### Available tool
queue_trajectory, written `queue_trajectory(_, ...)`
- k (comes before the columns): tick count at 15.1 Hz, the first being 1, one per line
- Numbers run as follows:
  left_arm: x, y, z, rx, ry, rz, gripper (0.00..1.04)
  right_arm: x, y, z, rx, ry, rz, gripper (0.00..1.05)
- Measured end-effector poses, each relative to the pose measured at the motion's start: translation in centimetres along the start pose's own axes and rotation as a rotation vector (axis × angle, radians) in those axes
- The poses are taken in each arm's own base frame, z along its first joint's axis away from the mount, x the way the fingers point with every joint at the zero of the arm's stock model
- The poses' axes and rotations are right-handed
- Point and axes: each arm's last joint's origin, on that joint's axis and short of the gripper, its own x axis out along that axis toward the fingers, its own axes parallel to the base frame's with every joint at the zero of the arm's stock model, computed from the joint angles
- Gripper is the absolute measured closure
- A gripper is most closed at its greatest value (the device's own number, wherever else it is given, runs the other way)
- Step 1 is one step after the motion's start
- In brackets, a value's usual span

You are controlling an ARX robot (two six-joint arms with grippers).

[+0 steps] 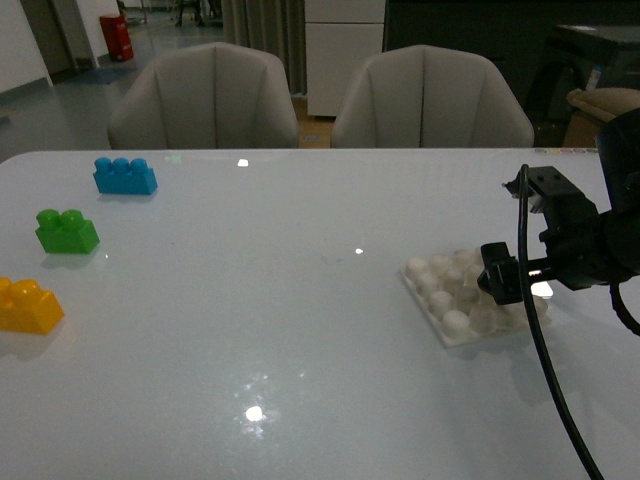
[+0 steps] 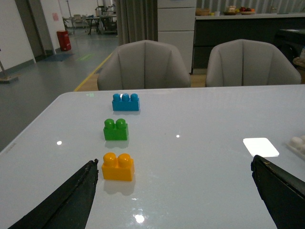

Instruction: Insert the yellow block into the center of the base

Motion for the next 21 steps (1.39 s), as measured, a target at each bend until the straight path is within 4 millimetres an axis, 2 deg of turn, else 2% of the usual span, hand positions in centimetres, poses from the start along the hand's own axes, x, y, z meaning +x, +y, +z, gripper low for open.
queue_trajectory(4, 0.0, 0.0, 0.0, 0.0, 0.0, 0.0, 0.07, 0.5, 0.0, -0.4, 0.019, 0.011, 0.005, 0.06)
queue_trajectory(8, 0.0, 0.0, 0.0, 0.0, 0.0, 0.0, 0.07, 0.9, 0.9, -0.7, 0.092, 0.018, 0.02, 0.06)
queue_trajectory(11, 0.0, 0.0, 0.0, 0.0, 0.0, 0.0, 0.07, 1.2, 2.9, -1.0, 0.127, 0.02, 0.05, 0.06)
queue_trajectory(17, 0.0, 0.0, 0.0, 0.0, 0.0, 0.0, 0.07, 1.9, 7.2, -0.9, 0.091, 0.026, 0.121, 0.06)
queue_trajectory(21, 0.0, 0.0, 0.0, 0.0, 0.0, 0.0, 0.07, 2.3, 11.5, -0.7, 0.122, 0.038, 0.195, 0.06)
